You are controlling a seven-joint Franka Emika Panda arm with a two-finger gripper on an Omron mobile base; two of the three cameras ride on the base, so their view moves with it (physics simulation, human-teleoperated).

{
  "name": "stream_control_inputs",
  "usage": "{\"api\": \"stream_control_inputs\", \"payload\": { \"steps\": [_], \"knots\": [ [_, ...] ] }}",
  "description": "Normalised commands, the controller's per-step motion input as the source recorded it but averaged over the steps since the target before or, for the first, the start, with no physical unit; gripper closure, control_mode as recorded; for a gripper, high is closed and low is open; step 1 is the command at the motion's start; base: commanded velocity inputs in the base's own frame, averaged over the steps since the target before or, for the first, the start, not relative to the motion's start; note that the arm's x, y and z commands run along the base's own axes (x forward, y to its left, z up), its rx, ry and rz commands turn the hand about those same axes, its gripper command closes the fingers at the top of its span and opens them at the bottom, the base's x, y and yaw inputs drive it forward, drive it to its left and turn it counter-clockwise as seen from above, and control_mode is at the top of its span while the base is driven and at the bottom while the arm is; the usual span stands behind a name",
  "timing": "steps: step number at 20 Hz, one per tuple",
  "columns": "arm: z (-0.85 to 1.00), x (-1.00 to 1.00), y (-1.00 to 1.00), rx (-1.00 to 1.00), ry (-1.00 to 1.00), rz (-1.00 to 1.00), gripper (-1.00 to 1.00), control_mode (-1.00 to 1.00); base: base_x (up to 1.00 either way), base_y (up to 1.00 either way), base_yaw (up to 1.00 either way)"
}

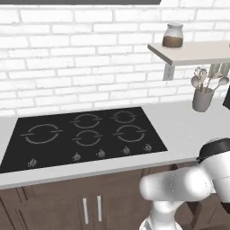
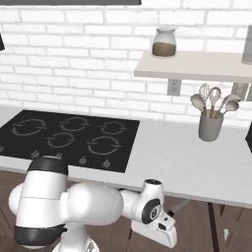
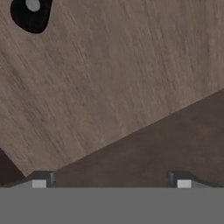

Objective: Pick up the knife from the drawer and place it on the cutting board. Then place the meat from the plate to the cutting board.

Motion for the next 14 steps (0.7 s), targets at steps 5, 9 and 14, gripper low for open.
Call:
{"api": "stream_control_inputs", "payload": {
  "steps": [5, 9, 14],
  "knots": [
    [0.33, -1.00, -0.12, 0.25, -0.05, 0.00, -1.00, -1.00, 0.00, 0.00, 0.00],
    [0.93, 0.21, -0.27, 0.29, 0.00, 0.00, -1.00, -1.00, 0.00, 0.00, 0.00],
    [0.69, 1.00, -0.37, 0.35, 0.08, 0.00, -1.00, -1.00, 0.00, 0.00, 0.00]
  ]
}}
